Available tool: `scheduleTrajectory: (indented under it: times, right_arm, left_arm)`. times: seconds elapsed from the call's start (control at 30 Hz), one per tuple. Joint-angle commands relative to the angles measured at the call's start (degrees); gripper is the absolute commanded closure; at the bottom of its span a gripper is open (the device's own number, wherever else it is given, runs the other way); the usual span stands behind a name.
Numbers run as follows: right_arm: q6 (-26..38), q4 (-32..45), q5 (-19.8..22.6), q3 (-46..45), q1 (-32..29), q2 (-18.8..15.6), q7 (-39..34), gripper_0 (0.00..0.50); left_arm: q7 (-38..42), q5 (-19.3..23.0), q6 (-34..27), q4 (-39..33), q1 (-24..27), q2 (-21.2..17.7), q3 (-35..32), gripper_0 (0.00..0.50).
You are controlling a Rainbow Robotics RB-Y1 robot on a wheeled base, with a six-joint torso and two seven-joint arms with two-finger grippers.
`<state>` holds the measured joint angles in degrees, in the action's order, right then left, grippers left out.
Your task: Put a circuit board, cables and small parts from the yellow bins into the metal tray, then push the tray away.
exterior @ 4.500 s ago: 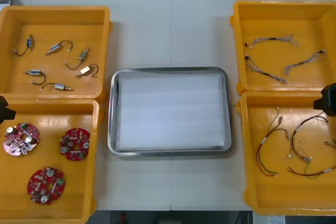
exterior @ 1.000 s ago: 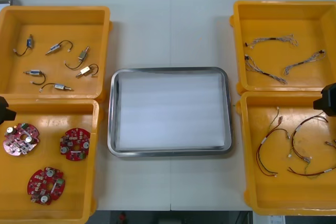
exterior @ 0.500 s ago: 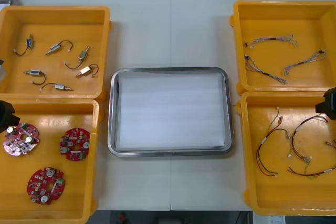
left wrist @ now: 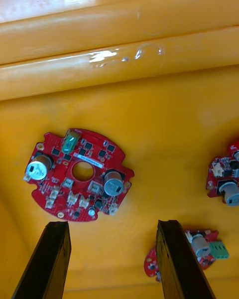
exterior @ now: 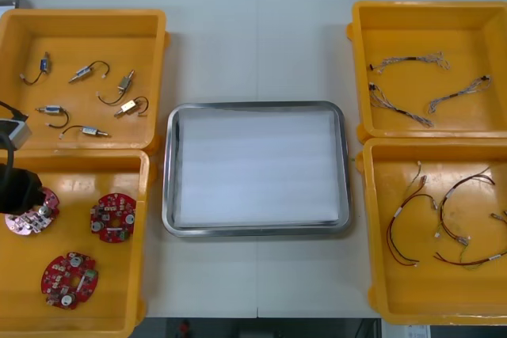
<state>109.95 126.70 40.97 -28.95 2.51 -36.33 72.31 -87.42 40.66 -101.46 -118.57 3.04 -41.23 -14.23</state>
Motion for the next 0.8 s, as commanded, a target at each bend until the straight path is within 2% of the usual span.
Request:
scheduleTrajectory:
  times: [0.03,0.23,0.57,0.8]
  right_arm:
    - [0.1,3.3,0.1,-1.8,-4.5,1.1,-8.1,0.0]
    - [0.1,3.3,-2.1,-2.0,-5.2,4.8,-17.6,0.0]
    - [0.1,3.3,-5.5,1.3,-8.4,7.5,-30.2,0.0]
    - [-4.6,3.2,-6.6,2.7,-12.0,10.0,-35.4,0.0]
  left_arm:
    - [5.4,-1.3,3.3,0.8,-2.5,-2.5,2.5,0.0]
    - [5.6,-2.1,8.6,2.4,-4.1,-2.4,5.3,0.0]
    - [5.6,-3.0,14.4,4.9,-4.9,-2.4,8.1,0.0]
    - [5.7,-4.4,17.3,6.1,-5.1,-2.1,9.7,0.0]
